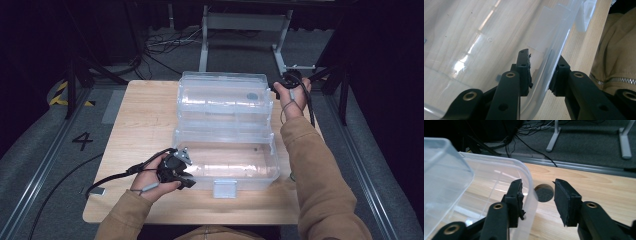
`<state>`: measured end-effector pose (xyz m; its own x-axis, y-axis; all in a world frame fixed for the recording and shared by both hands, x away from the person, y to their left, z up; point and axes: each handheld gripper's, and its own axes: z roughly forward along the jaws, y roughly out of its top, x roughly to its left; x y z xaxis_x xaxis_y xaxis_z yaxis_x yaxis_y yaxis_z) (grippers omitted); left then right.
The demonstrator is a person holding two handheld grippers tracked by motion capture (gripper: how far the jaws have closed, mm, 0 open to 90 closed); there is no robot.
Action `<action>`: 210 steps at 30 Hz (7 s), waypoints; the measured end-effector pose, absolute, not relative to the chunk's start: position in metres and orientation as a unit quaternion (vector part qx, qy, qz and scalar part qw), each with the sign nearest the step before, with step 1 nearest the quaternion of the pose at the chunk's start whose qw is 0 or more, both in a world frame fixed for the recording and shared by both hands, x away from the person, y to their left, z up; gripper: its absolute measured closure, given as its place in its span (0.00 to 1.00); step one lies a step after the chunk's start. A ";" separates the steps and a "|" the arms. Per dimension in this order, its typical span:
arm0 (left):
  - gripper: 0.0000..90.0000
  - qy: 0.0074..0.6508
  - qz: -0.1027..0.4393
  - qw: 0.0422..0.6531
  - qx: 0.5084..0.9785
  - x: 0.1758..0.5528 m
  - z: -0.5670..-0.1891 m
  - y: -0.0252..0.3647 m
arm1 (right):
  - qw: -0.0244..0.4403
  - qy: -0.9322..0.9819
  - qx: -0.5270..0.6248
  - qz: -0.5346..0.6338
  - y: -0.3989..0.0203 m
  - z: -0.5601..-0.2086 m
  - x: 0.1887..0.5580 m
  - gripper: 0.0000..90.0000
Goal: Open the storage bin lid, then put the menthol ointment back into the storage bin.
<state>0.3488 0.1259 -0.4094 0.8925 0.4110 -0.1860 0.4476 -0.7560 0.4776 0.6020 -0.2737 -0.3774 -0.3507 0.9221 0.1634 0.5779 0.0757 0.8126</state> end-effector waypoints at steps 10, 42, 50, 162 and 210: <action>0.64 0.216 -0.034 0.291 0.931 0.353 -0.395 0.130 | 0.222 0.717 0.499 0.433 -0.297 -0.360 0.570 0.57; 0.54 0.235 -0.015 0.339 0.911 0.371 -0.359 0.161 | 0.171 0.763 0.416 0.464 -0.331 -0.358 0.416 0.39; 0.54 0.250 -0.005 0.344 0.905 0.376 -0.352 0.171 | 0.165 0.768 0.407 0.465 -0.343 -0.359 0.399 0.38; 0.47 0.348 0.040 0.324 0.879 0.368 -0.352 0.220 | 0.043 0.886 0.410 0.211 -0.317 -0.369 0.385 0.56; 0.46 0.391 0.040 0.308 0.866 0.342 -0.361 0.243 | 0.060 0.909 0.314 0.269 -0.268 -0.320 0.369 0.56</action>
<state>0.3415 0.2430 -0.3610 0.6912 0.7019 -0.1721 0.6528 -0.5043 0.5653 0.3686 -0.2680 -0.3198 -0.7958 0.6026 0.0599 0.5379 0.6581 0.5269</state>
